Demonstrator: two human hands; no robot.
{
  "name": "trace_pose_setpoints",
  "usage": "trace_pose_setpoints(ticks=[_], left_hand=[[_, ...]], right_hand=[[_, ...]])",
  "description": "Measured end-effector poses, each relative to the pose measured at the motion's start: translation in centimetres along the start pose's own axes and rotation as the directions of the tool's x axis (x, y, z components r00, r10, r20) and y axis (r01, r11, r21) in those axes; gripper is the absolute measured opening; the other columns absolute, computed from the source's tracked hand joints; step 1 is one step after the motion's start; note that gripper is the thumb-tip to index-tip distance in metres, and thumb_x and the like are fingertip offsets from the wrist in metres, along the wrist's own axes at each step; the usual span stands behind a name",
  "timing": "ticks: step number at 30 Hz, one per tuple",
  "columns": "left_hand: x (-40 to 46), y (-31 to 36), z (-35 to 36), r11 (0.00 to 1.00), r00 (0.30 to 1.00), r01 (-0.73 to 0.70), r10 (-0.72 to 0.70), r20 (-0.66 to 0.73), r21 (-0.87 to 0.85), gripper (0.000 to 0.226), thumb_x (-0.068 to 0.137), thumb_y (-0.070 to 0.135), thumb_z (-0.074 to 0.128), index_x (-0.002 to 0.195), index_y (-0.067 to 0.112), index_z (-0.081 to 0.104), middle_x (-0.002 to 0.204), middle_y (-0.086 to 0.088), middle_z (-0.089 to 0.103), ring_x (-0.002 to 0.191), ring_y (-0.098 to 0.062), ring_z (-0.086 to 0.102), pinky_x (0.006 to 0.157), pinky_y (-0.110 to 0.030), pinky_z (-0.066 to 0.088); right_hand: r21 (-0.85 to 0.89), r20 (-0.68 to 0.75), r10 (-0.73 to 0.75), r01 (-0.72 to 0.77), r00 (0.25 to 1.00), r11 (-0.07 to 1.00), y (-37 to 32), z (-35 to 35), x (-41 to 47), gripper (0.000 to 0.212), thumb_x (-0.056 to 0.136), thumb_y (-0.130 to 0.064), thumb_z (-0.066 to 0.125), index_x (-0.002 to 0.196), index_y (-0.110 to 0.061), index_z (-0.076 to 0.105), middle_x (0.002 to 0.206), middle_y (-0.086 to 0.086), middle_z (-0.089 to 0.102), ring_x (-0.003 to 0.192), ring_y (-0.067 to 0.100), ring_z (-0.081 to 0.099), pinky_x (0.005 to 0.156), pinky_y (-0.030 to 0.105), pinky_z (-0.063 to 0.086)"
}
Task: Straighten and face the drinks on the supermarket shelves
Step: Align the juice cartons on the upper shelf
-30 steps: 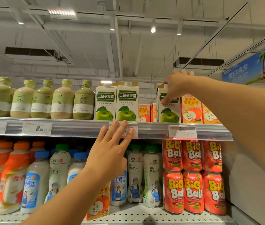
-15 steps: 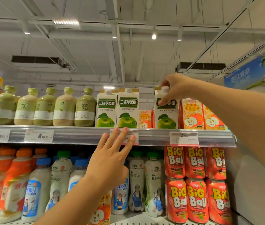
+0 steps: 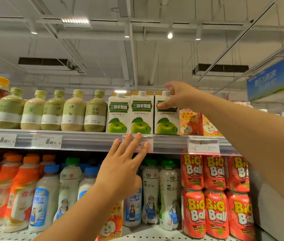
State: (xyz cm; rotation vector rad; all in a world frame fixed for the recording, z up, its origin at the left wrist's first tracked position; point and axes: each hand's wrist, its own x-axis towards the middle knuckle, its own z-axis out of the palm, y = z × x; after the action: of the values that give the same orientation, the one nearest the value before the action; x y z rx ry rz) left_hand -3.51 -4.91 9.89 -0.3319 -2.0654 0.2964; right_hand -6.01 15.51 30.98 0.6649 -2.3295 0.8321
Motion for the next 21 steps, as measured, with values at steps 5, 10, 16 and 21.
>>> trace_pose_setpoints(ticks=[5, 10, 16, 21], left_hand=[[0.1, 0.1, 0.0, 1.000, 1.000, -0.003, 0.003, -0.010, -0.012, 0.090, 0.083, 0.038, 0.039, 0.140, 0.033, -0.031, 0.151, 0.001, -0.036, 0.138, -0.024, -0.037, 0.116, -0.045, -0.016], [0.0, 0.2, 0.2, 1.000, 1.000, 0.003, -0.003, -0.018, -0.008, 0.091, 0.084, 0.037, 0.041, 0.141, 0.033, -0.030, 0.152, 0.000, -0.035, 0.139, -0.025, -0.036, 0.117, -0.047, -0.015], [0.0, 0.3, 0.1, 1.000, 1.000, 0.003, -0.003, -0.009, -0.014, 0.092, 0.085, 0.038, 0.041, 0.139, 0.033, -0.033, 0.150, 0.000, -0.038, 0.138, -0.025, -0.037, 0.117, -0.047, -0.016], [0.1, 0.3, -0.1, 1.000, 1.000, 0.010, -0.010, 0.005, -0.022, 0.091, 0.084, 0.037, 0.040, 0.140, 0.032, -0.032, 0.149, -0.001, -0.039, 0.138, -0.025, -0.038, 0.116, -0.047, -0.016]], right_hand=[[0.282, -0.051, 0.219, -0.196, 0.974, 0.939, 4.1, 3.2, -3.6, 0.085, 0.054, -0.040, 0.088, 0.125, -0.023, 0.043, 0.107, -0.003, 0.065, 0.095, 0.020, 0.064, 0.076, 0.039, 0.056], [0.241, -0.115, 0.112, -0.081, 0.987, 0.967, 4.8, 4.8, -4.3, 0.022, 0.076, -0.037, 0.079, 0.081, -0.037, 0.057, 0.066, -0.022, 0.065, 0.062, -0.002, 0.063, 0.043, 0.013, 0.043], [0.126, -0.127, 0.090, -0.074, 0.988, 0.989, 3.8, 5.5, -4.4, 0.021, 0.079, -0.043, 0.074, 0.093, -0.037, 0.059, 0.094, -0.015, 0.067, 0.088, 0.006, 0.062, 0.066, 0.023, 0.049], [0.174, -0.286, 0.187, -0.141, 0.940, 0.975, 1.3, 7.7, -4.3, 0.109, 0.053, -0.065, 0.082, 0.134, -0.016, 0.030, 0.124, 0.001, 0.057, 0.113, 0.024, 0.056, 0.092, 0.048, 0.050]])
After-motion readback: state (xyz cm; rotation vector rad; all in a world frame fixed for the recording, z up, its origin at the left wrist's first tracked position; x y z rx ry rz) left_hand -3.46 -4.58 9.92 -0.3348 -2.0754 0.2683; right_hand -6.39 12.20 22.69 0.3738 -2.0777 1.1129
